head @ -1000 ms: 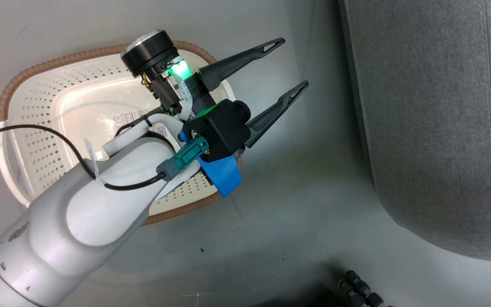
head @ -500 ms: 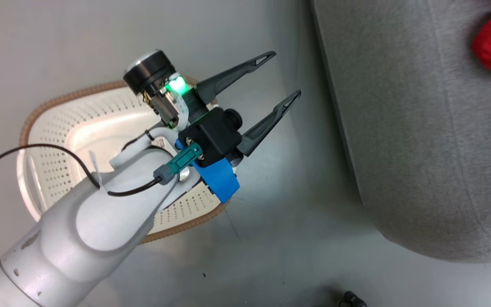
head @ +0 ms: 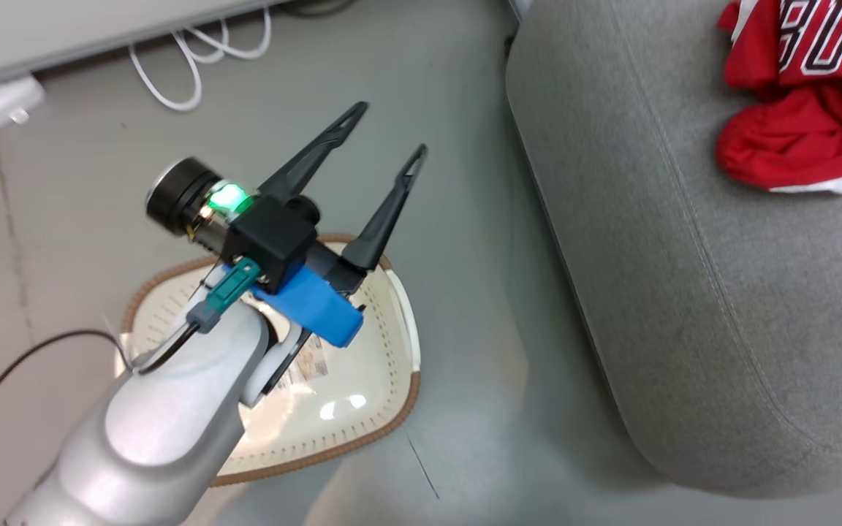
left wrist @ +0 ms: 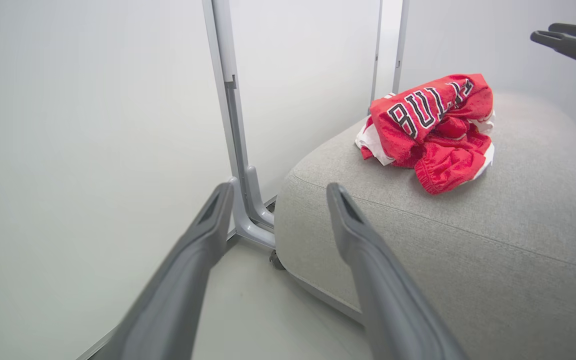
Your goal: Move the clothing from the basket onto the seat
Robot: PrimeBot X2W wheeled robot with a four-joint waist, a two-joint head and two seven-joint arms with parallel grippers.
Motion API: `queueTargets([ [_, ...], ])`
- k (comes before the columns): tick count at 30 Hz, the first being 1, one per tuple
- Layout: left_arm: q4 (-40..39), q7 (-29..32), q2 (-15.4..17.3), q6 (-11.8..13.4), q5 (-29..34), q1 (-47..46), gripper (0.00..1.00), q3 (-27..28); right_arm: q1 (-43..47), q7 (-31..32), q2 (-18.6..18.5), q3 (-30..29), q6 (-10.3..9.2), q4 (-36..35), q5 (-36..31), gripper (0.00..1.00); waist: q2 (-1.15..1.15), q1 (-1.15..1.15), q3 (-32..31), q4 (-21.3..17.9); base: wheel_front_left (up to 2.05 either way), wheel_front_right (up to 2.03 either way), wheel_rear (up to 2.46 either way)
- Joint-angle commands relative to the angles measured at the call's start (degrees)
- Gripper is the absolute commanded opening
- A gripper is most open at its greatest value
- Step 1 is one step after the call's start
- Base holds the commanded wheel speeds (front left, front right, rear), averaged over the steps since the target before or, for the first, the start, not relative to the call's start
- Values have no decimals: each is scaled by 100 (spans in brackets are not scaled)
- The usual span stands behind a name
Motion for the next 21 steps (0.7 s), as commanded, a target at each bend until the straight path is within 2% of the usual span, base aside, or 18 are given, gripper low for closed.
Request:
queueTargets([
  [1, -72, -23, 14, 80, -5, 305, 100, 233, 172, -3, 41, 192, -4, -111, -4, 100, 0, 2, -494, 258, 0, 0, 0],
  [12, -294, -26, -217, 261, 185, 1652, 100, 1770, 650, -3, 311, 1479, -4, -205, 81, 100, 0, 2, -1504, 882, 0, 0, 0],
  [16, -363, -23, -385, 231, 313, 2155, 100, 2295, 856, -3, 479, 1873, -4, -182, 148, 100, 0, 2, -1798, 1071, 0, 0, 0],
  [21, -335, -22, -592, 68, 510, 2775, 100, 2766, 1193, -3, 696, 2067, -4, -159, 210, 100, 0, 2, -2128, 1282, 0, 0, 0],
])
